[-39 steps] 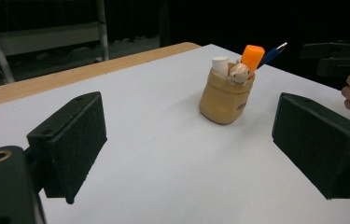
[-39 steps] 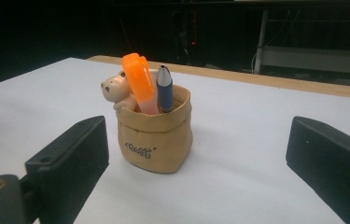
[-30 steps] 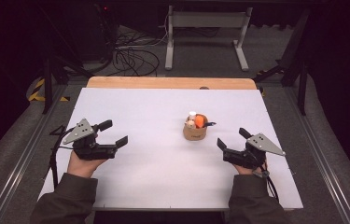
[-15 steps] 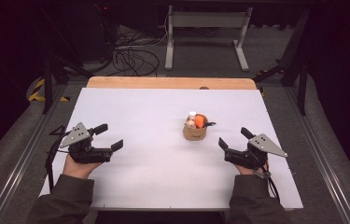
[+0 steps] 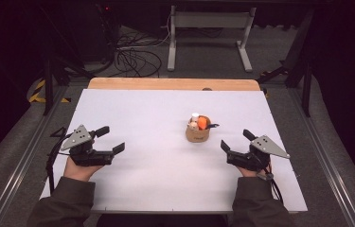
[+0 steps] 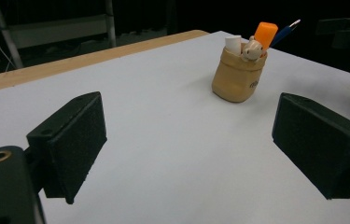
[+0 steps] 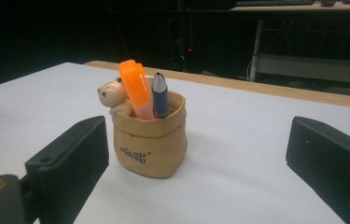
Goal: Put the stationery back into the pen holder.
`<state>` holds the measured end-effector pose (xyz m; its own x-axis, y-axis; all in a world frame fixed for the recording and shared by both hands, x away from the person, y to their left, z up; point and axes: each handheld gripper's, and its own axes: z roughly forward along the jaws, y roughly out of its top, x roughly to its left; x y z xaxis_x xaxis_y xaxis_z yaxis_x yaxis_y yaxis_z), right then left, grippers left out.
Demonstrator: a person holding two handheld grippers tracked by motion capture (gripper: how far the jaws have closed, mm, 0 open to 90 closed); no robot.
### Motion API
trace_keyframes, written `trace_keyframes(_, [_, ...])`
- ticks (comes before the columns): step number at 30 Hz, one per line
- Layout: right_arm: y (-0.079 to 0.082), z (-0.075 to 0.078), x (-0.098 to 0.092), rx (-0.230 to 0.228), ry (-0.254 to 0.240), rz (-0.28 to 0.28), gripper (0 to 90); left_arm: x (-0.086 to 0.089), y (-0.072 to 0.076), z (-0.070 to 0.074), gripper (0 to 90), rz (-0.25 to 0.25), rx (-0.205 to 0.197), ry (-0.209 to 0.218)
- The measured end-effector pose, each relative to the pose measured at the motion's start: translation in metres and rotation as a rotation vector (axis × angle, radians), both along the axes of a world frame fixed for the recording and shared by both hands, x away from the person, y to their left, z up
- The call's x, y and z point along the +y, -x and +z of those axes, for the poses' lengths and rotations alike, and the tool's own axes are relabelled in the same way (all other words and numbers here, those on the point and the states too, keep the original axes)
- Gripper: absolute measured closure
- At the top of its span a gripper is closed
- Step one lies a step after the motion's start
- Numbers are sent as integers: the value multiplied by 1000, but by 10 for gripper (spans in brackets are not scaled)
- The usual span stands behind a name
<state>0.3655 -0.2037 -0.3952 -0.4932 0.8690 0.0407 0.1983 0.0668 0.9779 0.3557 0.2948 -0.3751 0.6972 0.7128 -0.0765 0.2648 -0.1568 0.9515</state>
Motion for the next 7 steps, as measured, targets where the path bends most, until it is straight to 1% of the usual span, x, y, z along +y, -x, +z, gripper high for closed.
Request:
trace_keyframes(2, [0,0,1,-2,5,-1,66,0,-1,-1,107,-3,2,-3])
trace_keyframes(4, [1,1,2,-8,21,-2,66,0,-1,-1,107,-3,-3,-10])
trace_keyframes(7, [0,0,3,-9,24,1,65,1,-1,0,107,-1,-6,-12])
